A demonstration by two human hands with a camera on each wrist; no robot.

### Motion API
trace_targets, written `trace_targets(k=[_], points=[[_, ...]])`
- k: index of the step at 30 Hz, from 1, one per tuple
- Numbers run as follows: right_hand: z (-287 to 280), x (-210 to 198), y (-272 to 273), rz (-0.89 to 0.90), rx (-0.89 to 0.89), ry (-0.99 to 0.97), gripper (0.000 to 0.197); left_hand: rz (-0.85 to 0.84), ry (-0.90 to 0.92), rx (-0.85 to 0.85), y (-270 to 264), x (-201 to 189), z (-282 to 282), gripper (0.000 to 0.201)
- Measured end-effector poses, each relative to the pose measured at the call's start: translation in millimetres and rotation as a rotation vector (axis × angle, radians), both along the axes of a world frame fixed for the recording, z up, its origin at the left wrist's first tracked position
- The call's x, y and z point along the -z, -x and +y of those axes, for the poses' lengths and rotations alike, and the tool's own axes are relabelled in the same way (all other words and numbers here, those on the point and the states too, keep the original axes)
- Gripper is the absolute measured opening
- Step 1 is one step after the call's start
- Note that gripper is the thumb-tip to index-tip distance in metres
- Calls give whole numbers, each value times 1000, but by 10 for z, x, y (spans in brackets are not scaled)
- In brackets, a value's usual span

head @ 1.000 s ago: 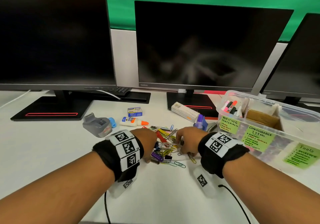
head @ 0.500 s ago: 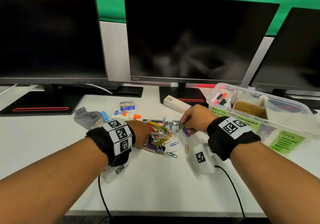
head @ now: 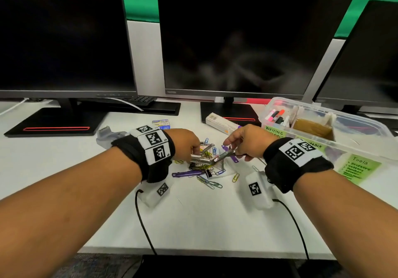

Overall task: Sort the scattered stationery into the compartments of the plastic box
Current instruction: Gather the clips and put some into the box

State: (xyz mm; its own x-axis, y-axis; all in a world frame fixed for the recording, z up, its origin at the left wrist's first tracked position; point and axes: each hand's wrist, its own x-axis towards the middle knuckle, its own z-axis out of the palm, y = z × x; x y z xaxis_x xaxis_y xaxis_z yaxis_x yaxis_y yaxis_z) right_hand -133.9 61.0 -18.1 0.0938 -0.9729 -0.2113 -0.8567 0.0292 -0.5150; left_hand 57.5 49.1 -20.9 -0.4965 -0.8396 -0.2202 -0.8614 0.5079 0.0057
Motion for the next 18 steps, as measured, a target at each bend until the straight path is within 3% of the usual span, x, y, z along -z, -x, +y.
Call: trace_targets(k=[7, 14, 18], points=[[-14, -30, 41, 11, 27, 56, 32, 219, -60, -96, 32, -62, -29, 34], [-37, -76, 53, -16, 51, 108, 30, 642, -229, -256, 45, -24, -118, 27], [-26, -71, 41, -26, 54, 115, 30, 770, -272, -288, 62, -61, -110, 26]])
